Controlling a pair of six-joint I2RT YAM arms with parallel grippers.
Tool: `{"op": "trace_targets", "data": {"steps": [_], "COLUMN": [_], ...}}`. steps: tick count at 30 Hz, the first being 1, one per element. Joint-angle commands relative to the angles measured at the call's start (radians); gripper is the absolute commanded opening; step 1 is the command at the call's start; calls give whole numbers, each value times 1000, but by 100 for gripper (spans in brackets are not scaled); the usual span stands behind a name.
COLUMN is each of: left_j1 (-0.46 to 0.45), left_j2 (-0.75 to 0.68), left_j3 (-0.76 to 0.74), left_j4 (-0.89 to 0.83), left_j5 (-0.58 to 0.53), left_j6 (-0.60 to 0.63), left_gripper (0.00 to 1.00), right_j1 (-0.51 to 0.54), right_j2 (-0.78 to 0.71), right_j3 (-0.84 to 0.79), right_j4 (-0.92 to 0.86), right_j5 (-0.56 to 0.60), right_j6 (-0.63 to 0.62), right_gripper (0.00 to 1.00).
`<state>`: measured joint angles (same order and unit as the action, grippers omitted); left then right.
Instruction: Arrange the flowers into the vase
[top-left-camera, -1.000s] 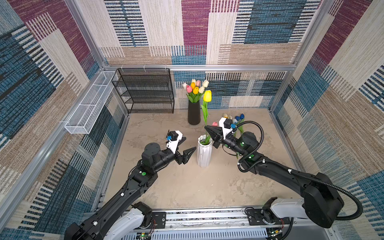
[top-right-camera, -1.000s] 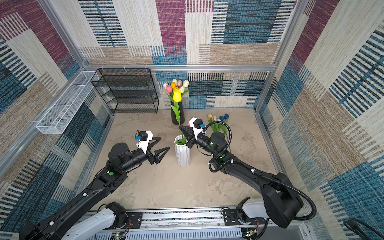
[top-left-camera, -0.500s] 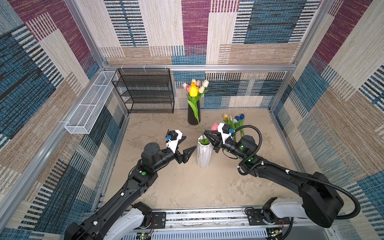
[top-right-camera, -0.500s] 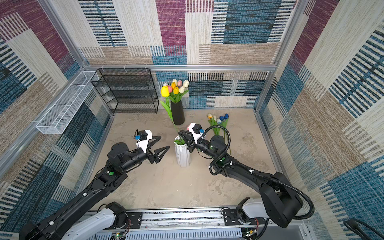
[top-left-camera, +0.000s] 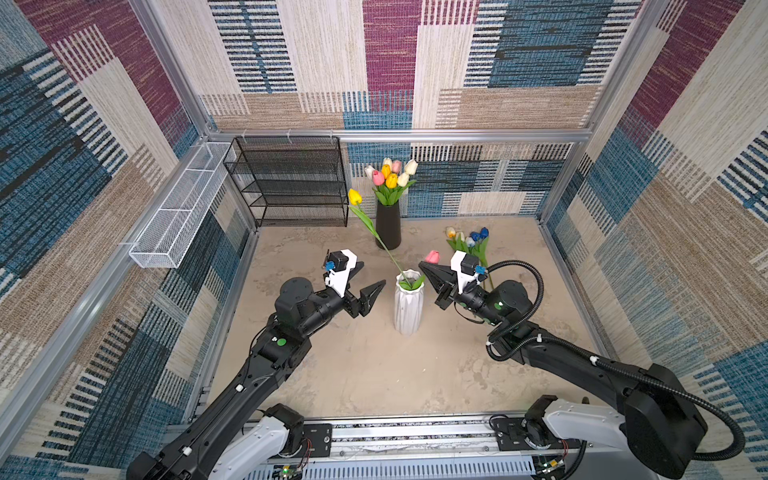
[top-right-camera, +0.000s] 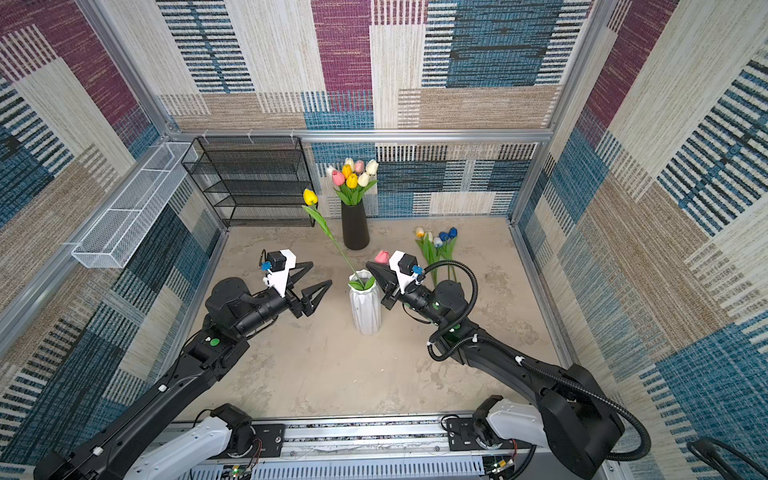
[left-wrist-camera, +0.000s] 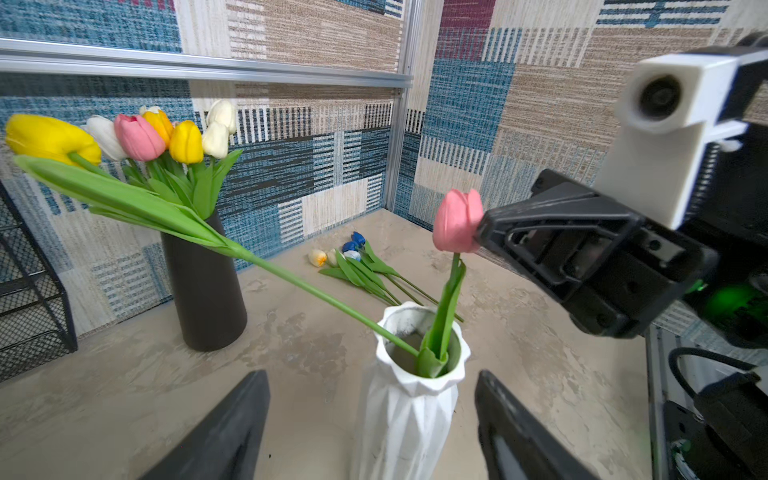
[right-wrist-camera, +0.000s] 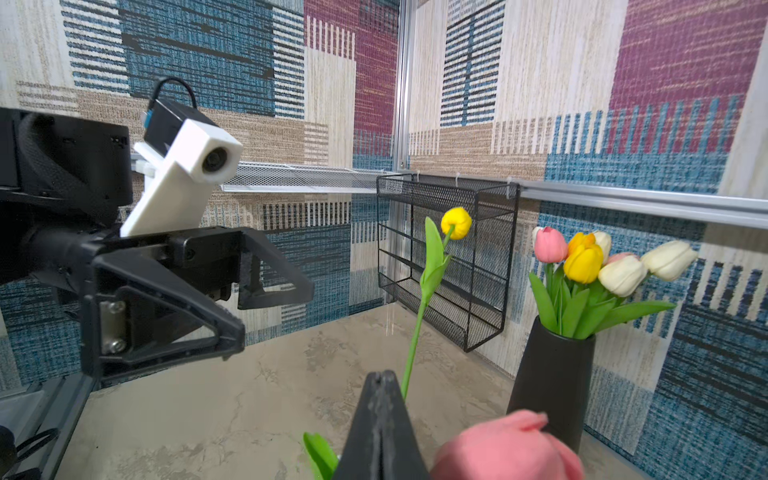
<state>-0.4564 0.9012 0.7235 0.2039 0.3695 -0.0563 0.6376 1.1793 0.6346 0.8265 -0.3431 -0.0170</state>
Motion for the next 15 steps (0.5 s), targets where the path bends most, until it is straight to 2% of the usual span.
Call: {"op": "trace_targets", "data": {"steps": [1,5,8,11,15], "left_j1": [31,52,86,120,124], "left_j2": [-9,25,108,223,350], "left_j3": [2,20,84,164,260], "left_j4": [-3,21,1,9,-31], "left_j5": [-8,-5,18,112,149], "left_j6": [-49,-151,-254,-329,-344], "left_gripper": [81,82,90,97,97], "right_j1": [0,0,0,0,-1], "right_j2": [-30,-49,-59,-64,-75], "right_j3": [1,1,13,13,8], "right_j4": [-23,-44,-61,-62,-71], "right_j5": [20,29,19,15,11], "right_j6": [-38,-65,-73,-72,-72], "right_gripper": [4,5,7,9,10]}}
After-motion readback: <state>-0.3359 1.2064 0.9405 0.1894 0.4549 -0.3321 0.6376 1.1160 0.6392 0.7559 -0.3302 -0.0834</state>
